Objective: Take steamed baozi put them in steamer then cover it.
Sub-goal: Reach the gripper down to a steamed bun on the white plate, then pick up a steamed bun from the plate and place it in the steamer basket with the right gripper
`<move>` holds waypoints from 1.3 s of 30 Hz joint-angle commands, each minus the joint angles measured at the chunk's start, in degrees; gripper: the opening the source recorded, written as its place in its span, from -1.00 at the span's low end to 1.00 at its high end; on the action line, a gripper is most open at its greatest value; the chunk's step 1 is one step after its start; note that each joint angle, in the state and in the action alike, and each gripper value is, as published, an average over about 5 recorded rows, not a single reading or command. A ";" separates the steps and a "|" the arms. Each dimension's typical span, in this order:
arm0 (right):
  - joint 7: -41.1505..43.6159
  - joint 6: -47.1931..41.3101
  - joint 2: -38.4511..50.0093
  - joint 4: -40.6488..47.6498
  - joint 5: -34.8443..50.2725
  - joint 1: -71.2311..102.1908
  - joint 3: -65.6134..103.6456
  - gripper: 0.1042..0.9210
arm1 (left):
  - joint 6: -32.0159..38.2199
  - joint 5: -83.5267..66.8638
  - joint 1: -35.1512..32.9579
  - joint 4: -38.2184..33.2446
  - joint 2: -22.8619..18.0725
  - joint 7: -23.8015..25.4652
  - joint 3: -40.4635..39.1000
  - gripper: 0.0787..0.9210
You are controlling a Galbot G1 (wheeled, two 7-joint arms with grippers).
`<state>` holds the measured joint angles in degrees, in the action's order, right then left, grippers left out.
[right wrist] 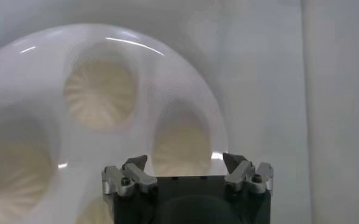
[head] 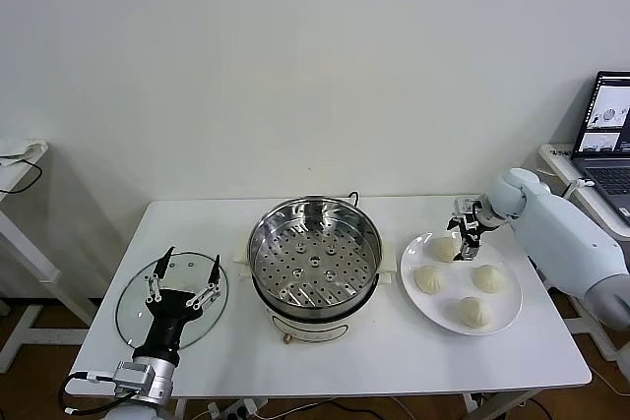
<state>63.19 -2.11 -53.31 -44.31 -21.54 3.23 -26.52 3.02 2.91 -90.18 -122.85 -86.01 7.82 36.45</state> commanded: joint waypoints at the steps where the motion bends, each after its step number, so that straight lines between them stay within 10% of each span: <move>1: 0.45 0.27 -2.42 3.34 -3.08 -0.04 1.14 0.76 | 0.22 0.30 -0.22 -0.14 -0.20 -0.04 -0.11 0.77; 27: -0.55 1.24 -2.56 2.31 -3.97 0.83 1.65 0.51 | 0.83 0.49 -0.27 0.24 -0.32 -0.26 -0.34 0.77; 39: 2.84 4.69 11.51 -15.52 9.47 -7.00 -9.50 0.47 | 0.55 0.72 -0.41 -0.18 -0.39 -0.51 -0.79 0.77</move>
<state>64.57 0.86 -50.14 -48.78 -19.92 0.90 -29.66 3.75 3.62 -90.56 -122.79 -86.49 7.37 35.69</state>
